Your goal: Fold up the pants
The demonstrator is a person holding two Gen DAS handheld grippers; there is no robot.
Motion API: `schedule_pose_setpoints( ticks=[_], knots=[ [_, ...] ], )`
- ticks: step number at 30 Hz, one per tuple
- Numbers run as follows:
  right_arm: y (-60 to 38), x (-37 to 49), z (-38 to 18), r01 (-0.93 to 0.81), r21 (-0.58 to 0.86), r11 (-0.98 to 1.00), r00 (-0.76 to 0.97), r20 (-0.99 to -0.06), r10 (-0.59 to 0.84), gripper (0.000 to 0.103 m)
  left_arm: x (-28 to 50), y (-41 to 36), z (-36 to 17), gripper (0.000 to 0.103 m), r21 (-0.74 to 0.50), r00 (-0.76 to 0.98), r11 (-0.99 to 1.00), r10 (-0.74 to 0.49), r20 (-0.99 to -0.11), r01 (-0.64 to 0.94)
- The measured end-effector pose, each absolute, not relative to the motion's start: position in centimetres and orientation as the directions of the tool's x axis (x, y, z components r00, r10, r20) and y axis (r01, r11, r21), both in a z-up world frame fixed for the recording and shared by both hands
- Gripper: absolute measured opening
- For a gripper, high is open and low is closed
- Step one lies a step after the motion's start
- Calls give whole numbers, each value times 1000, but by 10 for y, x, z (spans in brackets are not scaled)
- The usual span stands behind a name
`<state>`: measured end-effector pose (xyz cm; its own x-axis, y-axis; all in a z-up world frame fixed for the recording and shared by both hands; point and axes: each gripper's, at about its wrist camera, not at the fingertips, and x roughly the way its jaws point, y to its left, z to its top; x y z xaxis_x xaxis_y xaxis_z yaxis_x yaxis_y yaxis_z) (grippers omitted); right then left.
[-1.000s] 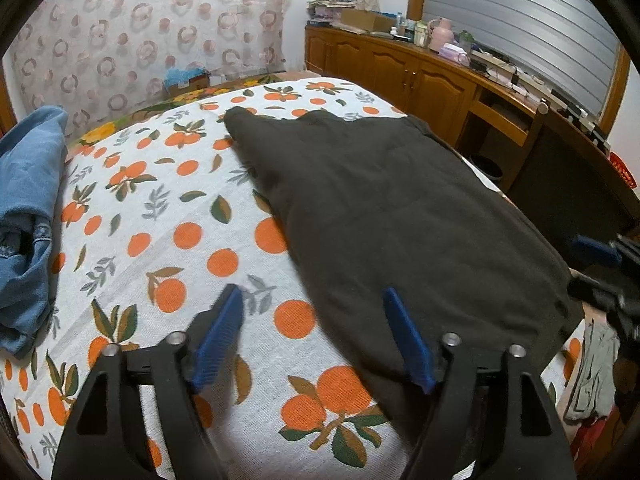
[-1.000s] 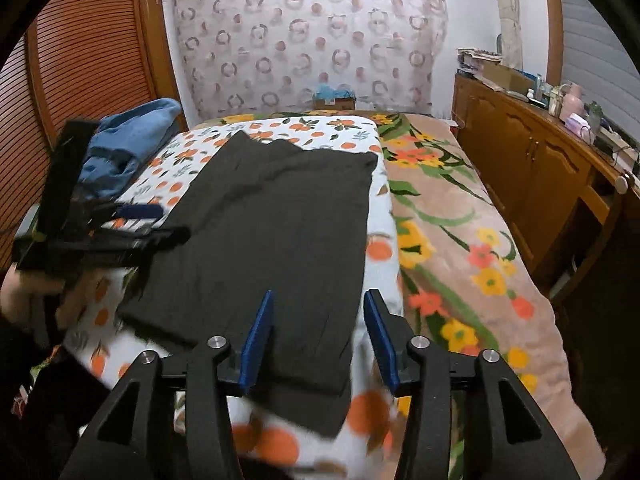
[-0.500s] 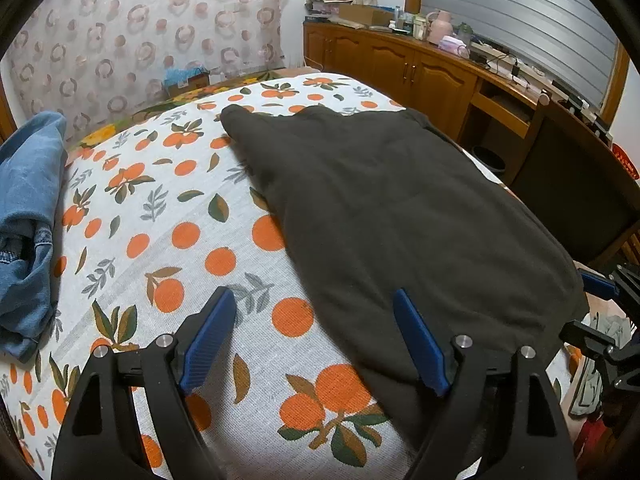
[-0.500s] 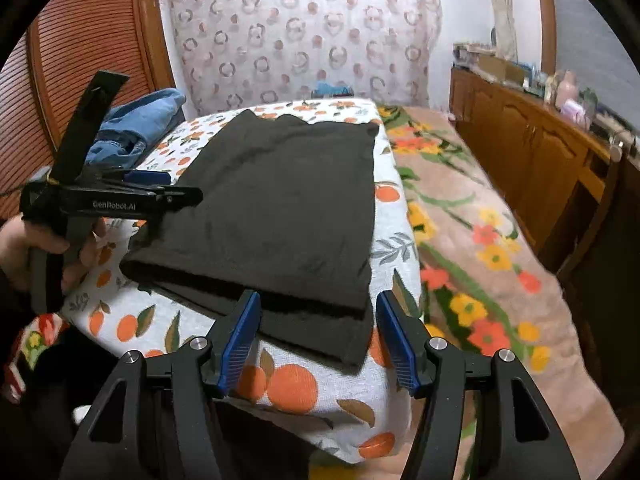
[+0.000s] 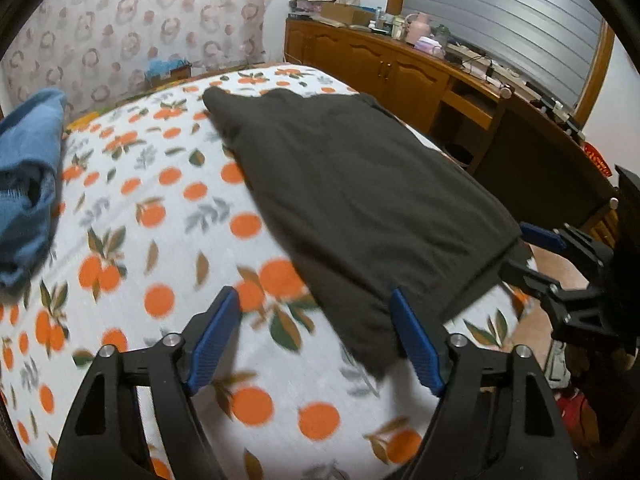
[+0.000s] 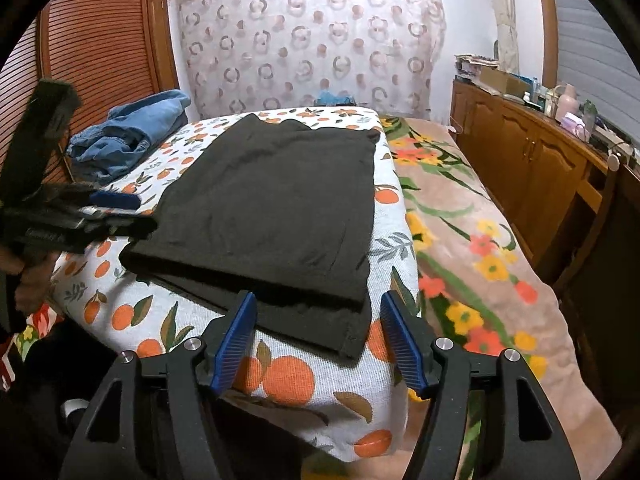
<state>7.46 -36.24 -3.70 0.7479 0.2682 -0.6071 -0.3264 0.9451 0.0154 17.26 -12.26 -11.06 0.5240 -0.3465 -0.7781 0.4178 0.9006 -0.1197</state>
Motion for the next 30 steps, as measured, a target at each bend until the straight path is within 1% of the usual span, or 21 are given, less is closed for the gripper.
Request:
schedule_pose_setpoints(
  ticks=[2, 3, 6, 11, 13, 15, 16, 18, 19, 24, 27, 30],
  knots=[
    [-362, 75, -35, -330, 9, 944, 743, -614, 266, 67, 166, -121, -111, 68, -146, 523, 899, -366, -770, 414],
    [-362, 75, -35, -332, 9, 943, 743, -614, 267, 67, 163, -121, -111, 63, -155, 522, 896, -375, -766, 416],
    [-362, 74, -35, -333, 7, 943, 743, -614, 267, 67, 156, -125, -110, 58, -181, 508, 883, -405, -760, 433],
    [-361, 74, -36, -329, 0, 944, 747, -612, 260, 67, 145, -134, -112, 54, -169, 506, 871, -415, -757, 461],
    [-359, 75, -36, -328, -4, 945, 750, -610, 257, 67, 142, -135, -112, 50, -171, 508, 871, -417, -754, 461],
    [-360, 74, -37, -330, -4, 944, 750, -608, 260, 67, 141, -134, -112, 43, -186, 505, 868, -429, -749, 460],
    [-360, 74, -37, -332, -4, 943, 750, -608, 261, 67, 140, -135, -113, 41, -183, 506, 867, -429, -749, 464],
    [-360, 74, -38, -336, -5, 942, 749, -608, 264, 67, 135, -138, -112, 35, -175, 503, 863, -429, -750, 474],
    [-360, 74, -38, -336, -4, 942, 749, -608, 265, 67, 133, -140, -112, 34, -175, 502, 861, -431, -750, 478],
    [-361, 75, -38, -339, -11, 941, 747, -611, 263, 67, 131, -138, -109, 17, -174, 521, 861, -438, -733, 479],
    [-361, 75, -37, -343, -11, 939, 744, -614, 264, 67, 133, -134, -100, 14, -182, 547, 863, -448, -707, 472],
    [-360, 75, -36, -349, -16, 937, 738, -621, 265, 67, 134, -133, -92, 13, -174, 566, 864, -449, -691, 473]
  ],
)
